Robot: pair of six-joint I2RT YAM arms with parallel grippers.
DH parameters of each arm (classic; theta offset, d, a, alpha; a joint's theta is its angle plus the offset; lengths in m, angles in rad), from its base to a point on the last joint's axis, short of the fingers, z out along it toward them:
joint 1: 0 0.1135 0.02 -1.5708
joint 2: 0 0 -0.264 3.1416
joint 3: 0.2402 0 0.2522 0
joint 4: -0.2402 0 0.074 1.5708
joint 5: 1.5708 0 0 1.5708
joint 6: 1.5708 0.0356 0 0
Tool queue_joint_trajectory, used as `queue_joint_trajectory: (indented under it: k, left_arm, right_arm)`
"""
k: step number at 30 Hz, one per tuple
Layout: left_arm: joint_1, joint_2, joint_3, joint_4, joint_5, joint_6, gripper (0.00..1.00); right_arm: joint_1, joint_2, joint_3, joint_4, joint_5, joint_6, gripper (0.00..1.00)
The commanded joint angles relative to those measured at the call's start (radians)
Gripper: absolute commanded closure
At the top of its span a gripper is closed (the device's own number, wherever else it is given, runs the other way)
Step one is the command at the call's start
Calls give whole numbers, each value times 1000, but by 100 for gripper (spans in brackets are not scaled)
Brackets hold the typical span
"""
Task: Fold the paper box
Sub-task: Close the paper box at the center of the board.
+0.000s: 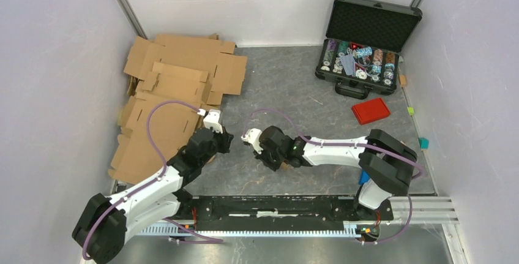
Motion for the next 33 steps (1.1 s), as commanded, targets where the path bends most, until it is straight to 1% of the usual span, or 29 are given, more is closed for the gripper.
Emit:
queue_joint_trajectory:
  k: [1, 3, 7, 8, 9, 11, 12, 13, 14, 15, 16, 19, 20, 21, 23, 25, 27, 29, 30, 33]
  left_arm:
    - [5, 24, -5, 97, -8, -28, 81]
    - [4, 65, 4, 126, 27, -29, 76]
    - [5, 139, 36, 166, 108, -30, 65]
    - [5, 147, 40, 177, 118, -34, 62]
    - [5, 154, 41, 194, 128, -37, 59]
    - [6, 163, 35, 230, 144, -40, 52]
    - [5, 169, 30, 251, 145, -44, 48]
    - [5, 176, 27, 269, 182, -43, 44]
    - [4, 184, 26, 280, 203, -40, 41]
    - [4, 193, 28, 288, 224, -39, 37]
    - [4, 199, 29, 293, 235, -40, 31]
    - [4, 194, 21, 305, 224, -48, 11]
    - [3, 185, 9, 318, 204, -59, 6]
    - [4, 174, -4, 331, 183, -75, 4]
    - [4, 131, -25, 337, 153, -99, 0]
    - [4, 92, -45, 332, 108, -125, 0]
    - [4, 74, -63, 329, 72, -161, 0]
    - [4, 81, -67, 343, 82, -177, 0]
    - [4, 94, -66, 360, 97, -181, 0]
    - [5, 163, -41, 418, 130, -223, 0]
  right_arm:
    - [-53, 24, 30, -54, 139, -23, 91]
    - [-106, -10, -18, -64, 175, -21, 89]
    - [-275, -124, -131, -56, 189, -19, 82]
    - [-299, -150, -147, -58, 187, -22, 78]
    - [-315, -180, -153, -63, 189, -25, 70]
    - [-320, -231, -154, -75, 178, -24, 48]
    - [-319, -258, -154, -75, 159, -14, 38]
    - [-318, -281, -155, -73, 149, 0, 29]
    - [-319, -307, -157, -69, 152, 12, 22]
    - [-319, -327, -159, -63, 176, 26, 11]
    - [-320, -343, -161, -59, 207, 39, 3]
    - [-335, -347, -140, -65, 352, 137, 2]
    - [-336, -336, -116, -79, 401, 193, 2]
    - [-336, -313, -88, -97, 428, 238, 2]
    - [-336, -255, -13, -148, 430, 306, 2]
    - [-336, -212, 44, -184, 438, 341, 2]
    - [-340, -209, 53, -175, 449, 373, 2]
    - [-354, -227, 35, -148, 455, 421, 2]
    - [-363, -237, 28, -149, 463, 461, 2]
    - [-392, -255, 35, -245, 534, 705, 2]
